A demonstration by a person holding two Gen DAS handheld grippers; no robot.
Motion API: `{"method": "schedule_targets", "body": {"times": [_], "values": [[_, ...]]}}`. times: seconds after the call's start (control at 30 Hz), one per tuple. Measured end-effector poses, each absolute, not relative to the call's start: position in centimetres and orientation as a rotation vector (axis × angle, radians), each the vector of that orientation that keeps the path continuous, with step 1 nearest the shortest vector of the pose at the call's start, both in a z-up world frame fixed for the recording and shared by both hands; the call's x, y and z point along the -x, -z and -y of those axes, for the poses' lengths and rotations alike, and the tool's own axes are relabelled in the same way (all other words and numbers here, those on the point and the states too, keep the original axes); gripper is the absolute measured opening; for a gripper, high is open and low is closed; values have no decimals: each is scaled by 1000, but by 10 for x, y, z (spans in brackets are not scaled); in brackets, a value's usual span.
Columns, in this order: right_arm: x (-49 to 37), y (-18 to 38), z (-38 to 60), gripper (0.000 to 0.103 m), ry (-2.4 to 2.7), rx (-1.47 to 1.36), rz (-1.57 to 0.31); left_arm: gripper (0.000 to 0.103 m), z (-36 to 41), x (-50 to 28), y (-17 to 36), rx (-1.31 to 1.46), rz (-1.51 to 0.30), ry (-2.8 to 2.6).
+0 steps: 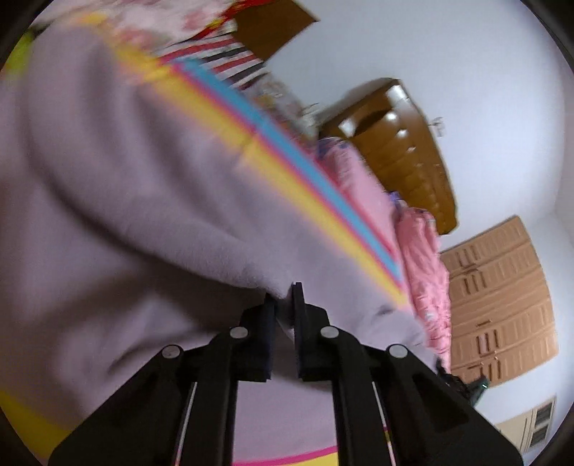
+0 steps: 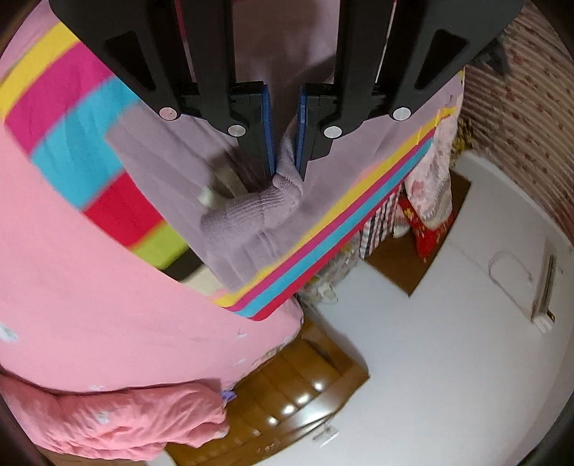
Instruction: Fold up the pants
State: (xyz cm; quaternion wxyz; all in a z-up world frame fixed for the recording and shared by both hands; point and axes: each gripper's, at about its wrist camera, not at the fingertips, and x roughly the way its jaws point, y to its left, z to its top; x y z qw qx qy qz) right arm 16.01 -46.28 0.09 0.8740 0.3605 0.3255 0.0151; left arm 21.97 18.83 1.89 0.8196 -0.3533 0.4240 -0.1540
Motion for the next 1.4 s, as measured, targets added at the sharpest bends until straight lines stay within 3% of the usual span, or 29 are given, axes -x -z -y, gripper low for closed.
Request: {"method": "schedule_targets", "body": {"times": [0.13, 0.3, 0.37, 0.5, 0.7, 0.97, 1.1, 1.37, 1.4], "values": [[-196, -58, 471, 12, -60, -740, -637, 2, -188, -269, -77, 785, -846, 393], [-146, -91, 465, 12, -126, -657, -425, 2, -190, -209, -144, 640, -490, 539], [-123, -75, 466, 12, -115, -631, -423, 3, -187, -175, -129, 536, -480, 538], [-102, -11, 465, 12, -72, -628, -572, 3, -179, -145, -56, 483, -659, 509], [-77, 58, 472, 12, -34, -717, -691, 3, -188, -139, 33, 585, -842, 411], [-70, 55, 472, 12, -67, -751, -664, 3, -183, -118, -3, 536, -732, 373], [-77, 91, 480, 9, -74, -872, -708, 3, -187, -124, 25, 582, -807, 320], [-80, 84, 486, 9, -73, -885, -732, 3, -198, -119, 38, 605, -843, 298], [-79, 83, 485, 9, -71, -875, -727, 7, -198, -118, 40, 609, -848, 296]]}}
